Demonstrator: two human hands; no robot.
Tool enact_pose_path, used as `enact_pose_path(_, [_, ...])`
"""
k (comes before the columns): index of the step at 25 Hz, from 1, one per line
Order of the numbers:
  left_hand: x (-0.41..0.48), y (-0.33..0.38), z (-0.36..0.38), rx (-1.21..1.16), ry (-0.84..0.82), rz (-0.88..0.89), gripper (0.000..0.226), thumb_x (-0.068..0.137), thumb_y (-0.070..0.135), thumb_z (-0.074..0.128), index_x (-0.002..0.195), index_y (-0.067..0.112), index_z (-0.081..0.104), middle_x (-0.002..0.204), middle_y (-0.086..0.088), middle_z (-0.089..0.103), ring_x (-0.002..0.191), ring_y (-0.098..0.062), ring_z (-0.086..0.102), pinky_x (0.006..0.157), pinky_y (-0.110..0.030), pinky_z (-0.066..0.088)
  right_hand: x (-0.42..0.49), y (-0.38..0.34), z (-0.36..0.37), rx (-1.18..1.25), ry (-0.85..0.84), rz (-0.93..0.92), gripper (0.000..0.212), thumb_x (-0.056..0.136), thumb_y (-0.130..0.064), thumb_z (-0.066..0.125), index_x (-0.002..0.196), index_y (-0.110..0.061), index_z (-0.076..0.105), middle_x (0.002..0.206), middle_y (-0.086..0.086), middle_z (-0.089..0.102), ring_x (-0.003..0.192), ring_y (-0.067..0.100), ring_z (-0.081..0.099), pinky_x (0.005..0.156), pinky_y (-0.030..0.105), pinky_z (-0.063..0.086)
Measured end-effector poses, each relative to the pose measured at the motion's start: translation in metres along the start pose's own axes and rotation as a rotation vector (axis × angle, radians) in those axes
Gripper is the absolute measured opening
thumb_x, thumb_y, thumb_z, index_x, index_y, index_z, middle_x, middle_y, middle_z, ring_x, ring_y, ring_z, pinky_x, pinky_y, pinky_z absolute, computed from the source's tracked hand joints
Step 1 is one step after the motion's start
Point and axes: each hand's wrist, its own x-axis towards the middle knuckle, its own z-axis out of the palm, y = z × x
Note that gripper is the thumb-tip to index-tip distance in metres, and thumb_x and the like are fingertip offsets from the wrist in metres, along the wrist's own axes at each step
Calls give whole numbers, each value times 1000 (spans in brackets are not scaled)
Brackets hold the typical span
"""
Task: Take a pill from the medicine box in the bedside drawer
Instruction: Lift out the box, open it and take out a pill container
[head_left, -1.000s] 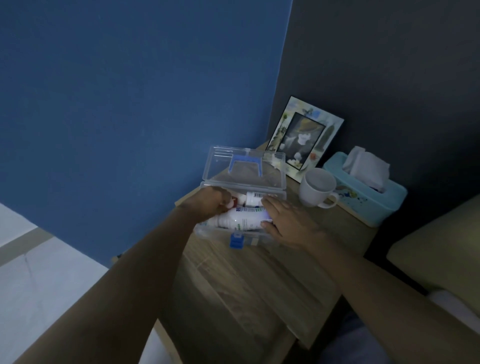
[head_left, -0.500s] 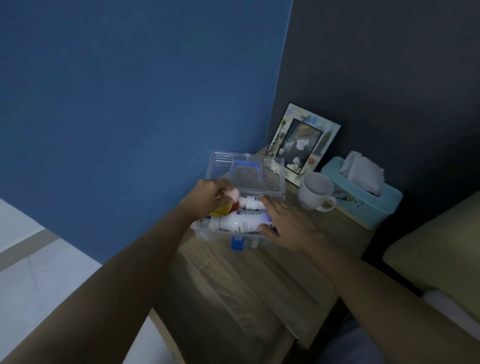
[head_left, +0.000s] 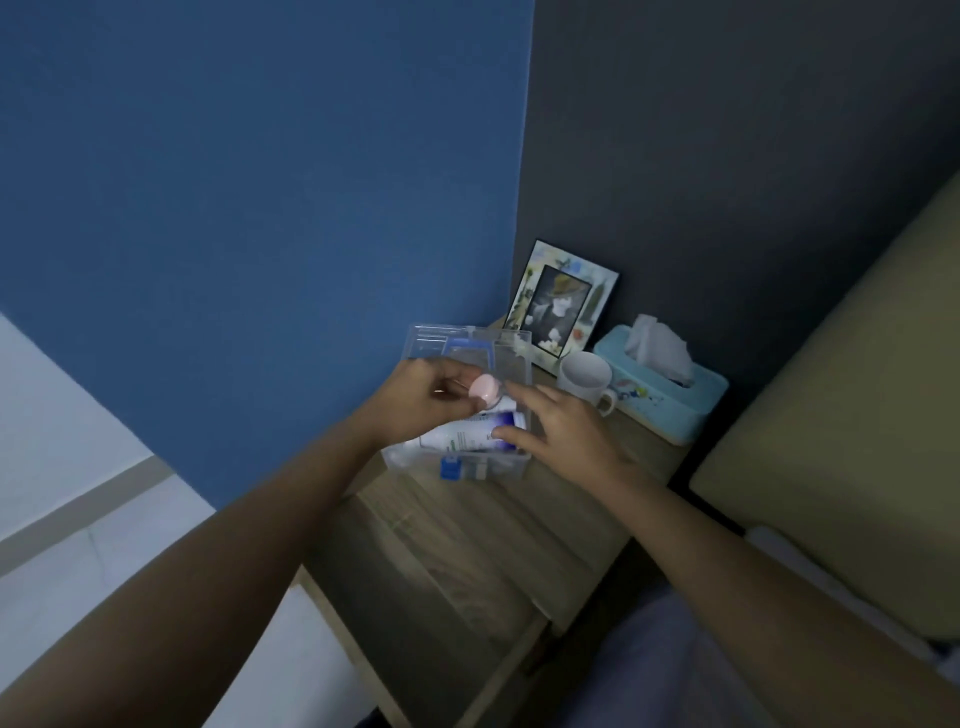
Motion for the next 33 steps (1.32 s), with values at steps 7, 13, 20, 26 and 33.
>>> enact_pose_path(7, [-24,45,10,-115,-102,-62,28,79,19,71,106,12,70,104,-9,73,97,-15,66,96,-35,50,-35,-20,-37,3,123,-1,56,83,-44,63,130,-14,51,119,12,66,104,28,63,82,44,53])
enact_pose_path(13, [-27,65,14,-131,-192,-67,30,81,19,69,110,10,69,109,-6,72,98,-11,66,93,-26,48,-52,-27,-49,44,251,-32,48,82,-34,68,122,-10,58,107,15,71,92,29,67,74,39,55])
enact_pose_path(20, [-26,77,7,-70,-207,-66,27,83,20,67,108,12,70,100,-4,73,88,-6,67,93,-28,50,-52,-37,-51,69,295,-34,44,83,-27,68,121,-8,59,104,14,71,90,27,67,74,38,54])
enact_pose_path(26, [-29,78,5,64,-208,-45,21,87,24,63,99,10,72,92,-8,72,79,-4,63,86,-34,52,-50,-45,-49,80,295,-50,42,83,-23,68,118,-1,61,96,18,71,83,31,67,68,41,54])
enact_pose_path(33, [-31,84,3,18,-186,-64,30,85,26,64,108,7,68,105,-14,72,98,-23,68,95,-45,51,-50,-43,-46,90,360,-45,42,80,-21,70,116,0,62,102,18,72,86,29,69,73,42,57])
